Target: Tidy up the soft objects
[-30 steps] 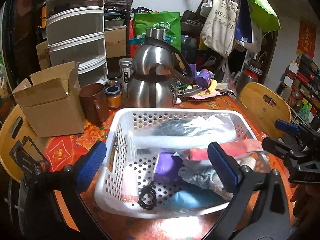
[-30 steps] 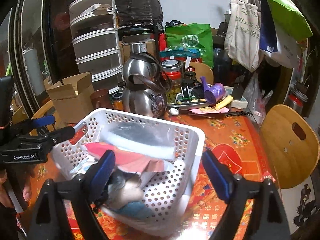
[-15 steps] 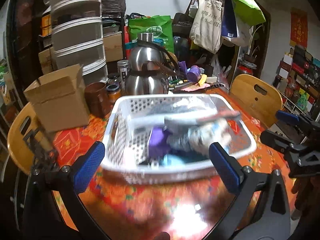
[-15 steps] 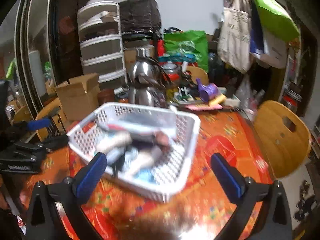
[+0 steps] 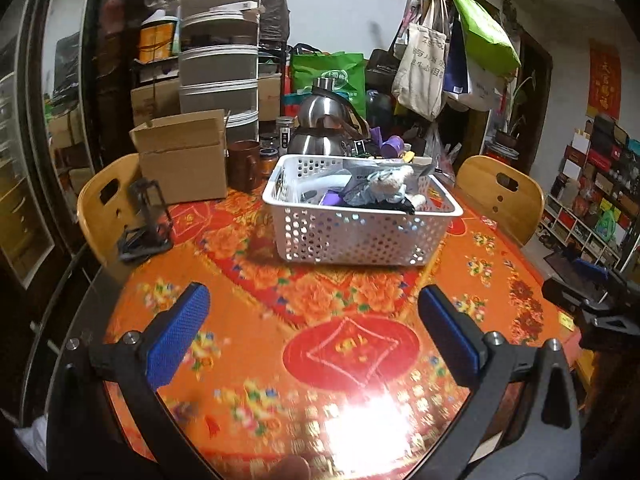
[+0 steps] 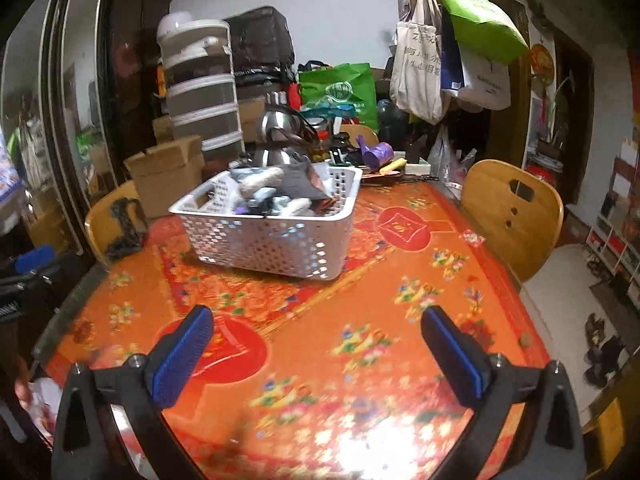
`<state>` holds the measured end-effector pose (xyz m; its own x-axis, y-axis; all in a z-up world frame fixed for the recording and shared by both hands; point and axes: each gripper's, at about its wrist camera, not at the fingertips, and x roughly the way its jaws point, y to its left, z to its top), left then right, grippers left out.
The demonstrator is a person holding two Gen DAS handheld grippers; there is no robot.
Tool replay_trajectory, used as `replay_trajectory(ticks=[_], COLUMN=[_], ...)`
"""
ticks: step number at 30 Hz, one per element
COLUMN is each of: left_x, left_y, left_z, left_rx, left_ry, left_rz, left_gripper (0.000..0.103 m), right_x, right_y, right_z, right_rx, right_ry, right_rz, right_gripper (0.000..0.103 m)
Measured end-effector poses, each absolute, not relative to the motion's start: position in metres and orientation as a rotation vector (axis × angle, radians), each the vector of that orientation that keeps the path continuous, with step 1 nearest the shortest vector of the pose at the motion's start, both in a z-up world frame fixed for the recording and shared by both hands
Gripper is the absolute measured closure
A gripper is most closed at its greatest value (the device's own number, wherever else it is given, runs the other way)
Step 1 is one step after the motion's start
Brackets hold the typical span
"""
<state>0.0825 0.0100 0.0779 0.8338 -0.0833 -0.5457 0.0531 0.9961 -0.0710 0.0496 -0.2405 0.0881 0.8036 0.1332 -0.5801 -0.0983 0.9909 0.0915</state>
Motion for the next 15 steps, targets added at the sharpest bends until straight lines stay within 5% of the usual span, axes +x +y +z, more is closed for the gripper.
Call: replay_trajectory(ticks=[15], left_x=[0.052], left_y=[-0.018], left_z=[0.097], left_rx=[-0.021], left_ry=[0.572], left_rz=[-0.109], left_gripper=[0.0], right_x=[0.035], right_y=[-0.224], right_z=[0.112], right_rx=[0.037], right_ry=[0.642], right_rz=[0.105], right_gripper=[0.0])
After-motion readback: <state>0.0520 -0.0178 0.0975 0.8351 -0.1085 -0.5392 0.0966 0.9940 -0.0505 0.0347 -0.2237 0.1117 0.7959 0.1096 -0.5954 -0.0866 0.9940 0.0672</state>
